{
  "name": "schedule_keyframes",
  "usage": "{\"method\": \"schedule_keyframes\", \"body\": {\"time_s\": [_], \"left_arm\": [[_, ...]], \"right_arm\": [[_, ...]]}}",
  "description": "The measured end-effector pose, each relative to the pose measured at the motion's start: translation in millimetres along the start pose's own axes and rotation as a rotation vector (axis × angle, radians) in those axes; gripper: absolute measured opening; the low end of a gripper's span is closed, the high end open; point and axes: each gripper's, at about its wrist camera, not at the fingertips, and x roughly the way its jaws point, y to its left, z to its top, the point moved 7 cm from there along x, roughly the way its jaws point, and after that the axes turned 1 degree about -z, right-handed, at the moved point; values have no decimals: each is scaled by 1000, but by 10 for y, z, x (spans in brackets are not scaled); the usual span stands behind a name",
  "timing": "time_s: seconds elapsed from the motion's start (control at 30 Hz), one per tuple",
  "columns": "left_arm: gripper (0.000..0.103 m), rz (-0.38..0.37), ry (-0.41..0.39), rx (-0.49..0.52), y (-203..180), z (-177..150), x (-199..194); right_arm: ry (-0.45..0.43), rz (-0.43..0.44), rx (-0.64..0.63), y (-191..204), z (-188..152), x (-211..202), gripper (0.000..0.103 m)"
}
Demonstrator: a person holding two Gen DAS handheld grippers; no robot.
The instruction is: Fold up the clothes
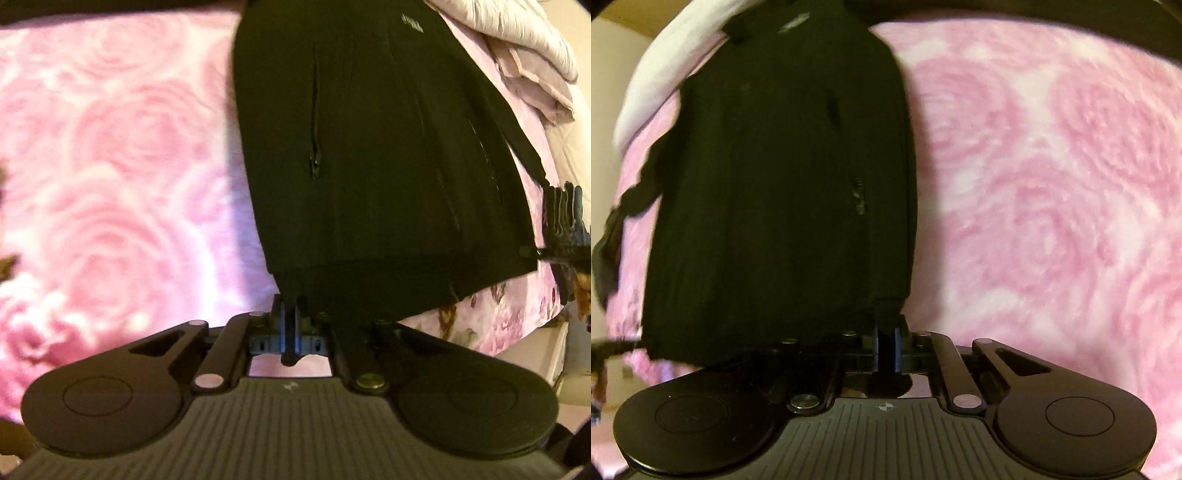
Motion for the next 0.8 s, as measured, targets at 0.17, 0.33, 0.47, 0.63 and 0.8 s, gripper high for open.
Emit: {"method": "schedule_keyframes", "body": {"time_s": [0.17,0.33,0.47,0.63,0.8], "left_arm": [[3,46,51,-14,157,-140,157],[3,65,70,7,168,-110,220],[5,72,87,6,142,-120,200],[15,129,37,41,379,-21,-163],[31,305,-68,131,1067,439,-514]], "right_arm": [[71,-26,-11,127,-304,187,2],[98,-35,1,126,-406,355,2],[114,-37,28,100,-301,370,4],[28,-228,-106,267,-31,138,31],[-126,-372,-326,953,401,53,40]]}}
